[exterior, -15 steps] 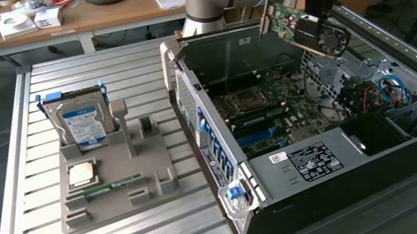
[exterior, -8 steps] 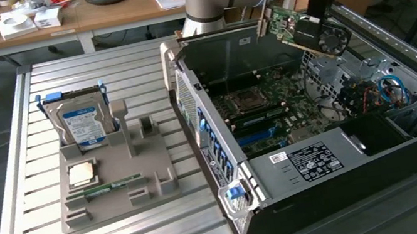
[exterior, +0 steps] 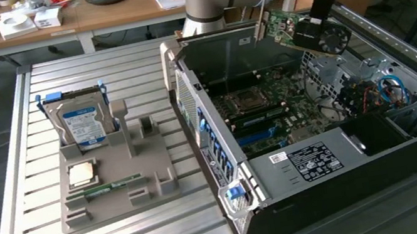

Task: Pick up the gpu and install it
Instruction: 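Insert the gpu into the slot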

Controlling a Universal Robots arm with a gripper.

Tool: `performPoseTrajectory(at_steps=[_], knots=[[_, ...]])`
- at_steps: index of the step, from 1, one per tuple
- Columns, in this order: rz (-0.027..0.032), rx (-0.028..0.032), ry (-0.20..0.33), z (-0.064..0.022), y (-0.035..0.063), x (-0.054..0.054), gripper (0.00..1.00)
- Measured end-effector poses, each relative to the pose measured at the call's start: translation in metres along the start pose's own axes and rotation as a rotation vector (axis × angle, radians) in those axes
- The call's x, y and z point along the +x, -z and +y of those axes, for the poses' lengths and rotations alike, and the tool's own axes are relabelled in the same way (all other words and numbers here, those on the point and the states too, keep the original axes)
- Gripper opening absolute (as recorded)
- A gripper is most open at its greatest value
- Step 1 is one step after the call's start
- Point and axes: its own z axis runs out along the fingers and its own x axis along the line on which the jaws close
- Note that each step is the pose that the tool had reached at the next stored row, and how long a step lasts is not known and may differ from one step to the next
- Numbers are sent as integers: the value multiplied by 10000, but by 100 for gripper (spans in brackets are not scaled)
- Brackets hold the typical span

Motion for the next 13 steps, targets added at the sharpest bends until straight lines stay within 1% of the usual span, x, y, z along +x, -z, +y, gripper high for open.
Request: performPoseTrajectory(at_steps=[9,13], knots=[[51,-21,1165,0,-9,0,26],[77,-32,1776,-1,-12,1,26]])
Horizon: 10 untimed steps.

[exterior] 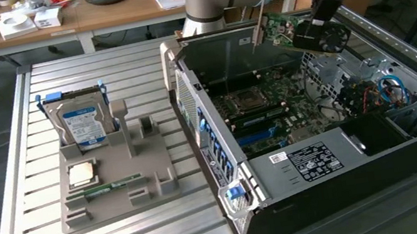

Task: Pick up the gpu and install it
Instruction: 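Insert the gpu into the slot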

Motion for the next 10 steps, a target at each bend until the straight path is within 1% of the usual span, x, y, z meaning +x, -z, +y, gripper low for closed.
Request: performPoseTrajectory(at_steps=[10], knots=[[73,-30,1695,0,-6,0,26]])
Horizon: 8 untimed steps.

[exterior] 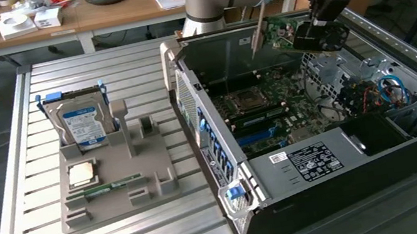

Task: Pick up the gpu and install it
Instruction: 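Insert the gpu into the slot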

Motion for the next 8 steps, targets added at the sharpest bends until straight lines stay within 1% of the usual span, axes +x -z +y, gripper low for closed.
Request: performPoseTrajectory(at_steps=[8], knots=[[62,-25,1410,0,-4,0,26]])
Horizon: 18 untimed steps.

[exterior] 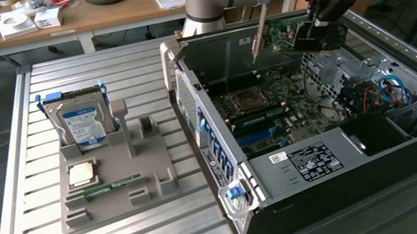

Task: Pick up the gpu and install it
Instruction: 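Insert the gpu into the slot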

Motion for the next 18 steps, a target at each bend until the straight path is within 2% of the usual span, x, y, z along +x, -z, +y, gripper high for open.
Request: performPoseTrajectory(at_steps=[12,18], knots=[[85,-35,1971,0,-1,0,26],[89,-38,2094,0,-1,0,26]])
